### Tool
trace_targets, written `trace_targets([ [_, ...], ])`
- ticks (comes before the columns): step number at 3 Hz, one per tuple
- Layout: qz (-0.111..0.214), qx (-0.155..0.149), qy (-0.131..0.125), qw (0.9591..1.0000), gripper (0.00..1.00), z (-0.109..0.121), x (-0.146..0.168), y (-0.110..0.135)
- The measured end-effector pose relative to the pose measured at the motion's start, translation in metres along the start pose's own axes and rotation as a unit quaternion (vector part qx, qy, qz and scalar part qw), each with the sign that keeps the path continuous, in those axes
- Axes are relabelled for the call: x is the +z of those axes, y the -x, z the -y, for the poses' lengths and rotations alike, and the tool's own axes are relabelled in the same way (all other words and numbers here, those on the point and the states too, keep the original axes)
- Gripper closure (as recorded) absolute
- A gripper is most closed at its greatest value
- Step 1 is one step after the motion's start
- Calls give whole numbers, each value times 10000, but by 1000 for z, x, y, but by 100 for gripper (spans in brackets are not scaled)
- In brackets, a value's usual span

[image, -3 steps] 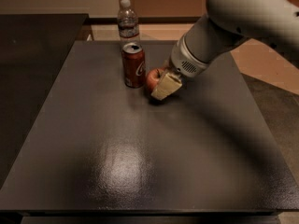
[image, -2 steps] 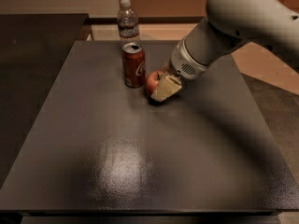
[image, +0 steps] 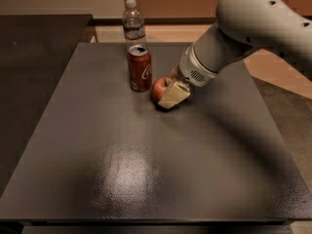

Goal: Move apple near coke can

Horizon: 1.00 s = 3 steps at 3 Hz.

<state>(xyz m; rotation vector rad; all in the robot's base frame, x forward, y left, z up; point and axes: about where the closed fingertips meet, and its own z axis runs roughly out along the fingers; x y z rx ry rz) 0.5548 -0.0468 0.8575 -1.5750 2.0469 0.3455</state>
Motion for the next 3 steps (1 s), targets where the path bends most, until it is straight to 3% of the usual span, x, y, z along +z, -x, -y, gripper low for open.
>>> trace_targets([
  [1,-4,-11,1,10000,12,-1,0,1],
  [2,-6,-23,2,10000,0,-2,0,2],
  [3,-6,-23,2,10000,0,-2,0,2],
])
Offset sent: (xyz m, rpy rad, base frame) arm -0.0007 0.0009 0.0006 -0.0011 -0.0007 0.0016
